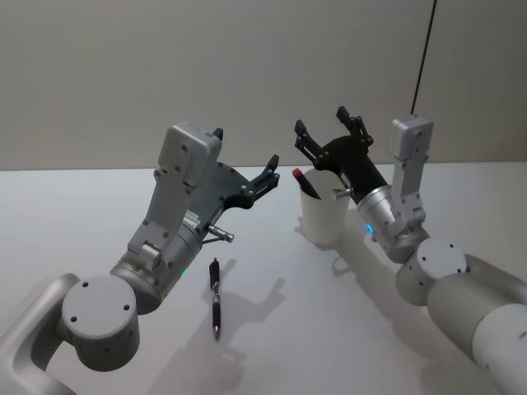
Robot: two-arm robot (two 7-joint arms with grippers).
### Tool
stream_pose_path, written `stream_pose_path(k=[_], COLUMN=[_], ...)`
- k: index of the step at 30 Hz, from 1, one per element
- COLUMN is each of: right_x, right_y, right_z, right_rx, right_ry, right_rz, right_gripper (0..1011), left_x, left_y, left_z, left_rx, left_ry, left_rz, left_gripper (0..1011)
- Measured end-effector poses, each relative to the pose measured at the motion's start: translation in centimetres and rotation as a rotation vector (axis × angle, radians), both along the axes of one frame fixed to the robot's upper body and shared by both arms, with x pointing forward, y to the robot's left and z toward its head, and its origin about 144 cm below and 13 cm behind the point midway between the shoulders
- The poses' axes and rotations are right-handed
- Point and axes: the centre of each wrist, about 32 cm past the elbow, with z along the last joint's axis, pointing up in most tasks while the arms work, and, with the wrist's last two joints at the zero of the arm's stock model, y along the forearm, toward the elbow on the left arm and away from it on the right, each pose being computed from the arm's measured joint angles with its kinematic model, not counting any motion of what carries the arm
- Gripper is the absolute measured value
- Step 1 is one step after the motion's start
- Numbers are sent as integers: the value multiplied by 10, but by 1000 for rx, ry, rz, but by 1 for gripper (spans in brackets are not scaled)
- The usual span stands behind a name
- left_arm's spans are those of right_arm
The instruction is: Place the pen into the pen holder.
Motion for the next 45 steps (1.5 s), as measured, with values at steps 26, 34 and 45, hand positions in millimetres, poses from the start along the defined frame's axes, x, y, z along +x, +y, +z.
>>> stream_pose_path(k=[26, 34, 45], right_x=[-1, -13, -28], right_y=[-40, -65, -96], right_z=[27, 43, 59], right_rx=[-3, -29, -71], right_ry=[61, 90, 130], right_rz=[-46, -70, -99], right_gripper=[1001, 1002, 1002], left_x=[0, 0, 0], left_y=[0, 0, 0], left_z=[0, 0, 0], left_rx=[0, 0, 0], left_ry=[0, 0, 0], left_rz=[0, 0, 0], left_gripper=[1003, 1003, 1003])
